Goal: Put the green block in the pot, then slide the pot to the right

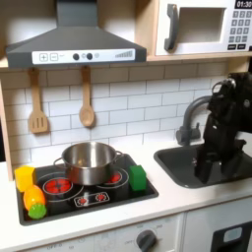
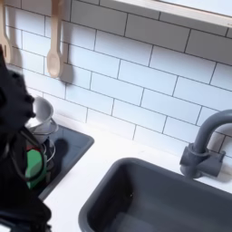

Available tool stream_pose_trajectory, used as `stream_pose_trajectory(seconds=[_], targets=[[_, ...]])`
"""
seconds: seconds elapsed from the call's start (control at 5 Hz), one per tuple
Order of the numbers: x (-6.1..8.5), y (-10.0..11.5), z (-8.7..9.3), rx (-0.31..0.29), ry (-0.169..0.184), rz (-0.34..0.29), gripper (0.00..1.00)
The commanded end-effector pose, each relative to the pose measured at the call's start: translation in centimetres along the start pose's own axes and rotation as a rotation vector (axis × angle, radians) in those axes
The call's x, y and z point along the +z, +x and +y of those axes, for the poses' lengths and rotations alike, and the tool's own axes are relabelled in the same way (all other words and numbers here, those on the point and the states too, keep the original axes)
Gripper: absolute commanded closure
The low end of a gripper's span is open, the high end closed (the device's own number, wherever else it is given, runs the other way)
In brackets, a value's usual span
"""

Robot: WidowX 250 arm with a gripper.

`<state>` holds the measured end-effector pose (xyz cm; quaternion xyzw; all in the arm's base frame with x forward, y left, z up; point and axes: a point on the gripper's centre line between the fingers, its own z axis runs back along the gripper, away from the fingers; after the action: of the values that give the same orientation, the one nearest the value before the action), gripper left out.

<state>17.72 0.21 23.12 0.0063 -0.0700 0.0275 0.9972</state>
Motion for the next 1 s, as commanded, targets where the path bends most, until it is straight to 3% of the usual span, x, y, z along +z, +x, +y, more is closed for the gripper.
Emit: stream_pose_trajectory(seconds=[0.0, 0.8], targets=[[-1.1, 3.4, 2.2, 0.010, 0.022, -0.022, 0.00], [-3.0, 9.3, 4.6, 0.031, 0.052, -0.034, 0.00]])
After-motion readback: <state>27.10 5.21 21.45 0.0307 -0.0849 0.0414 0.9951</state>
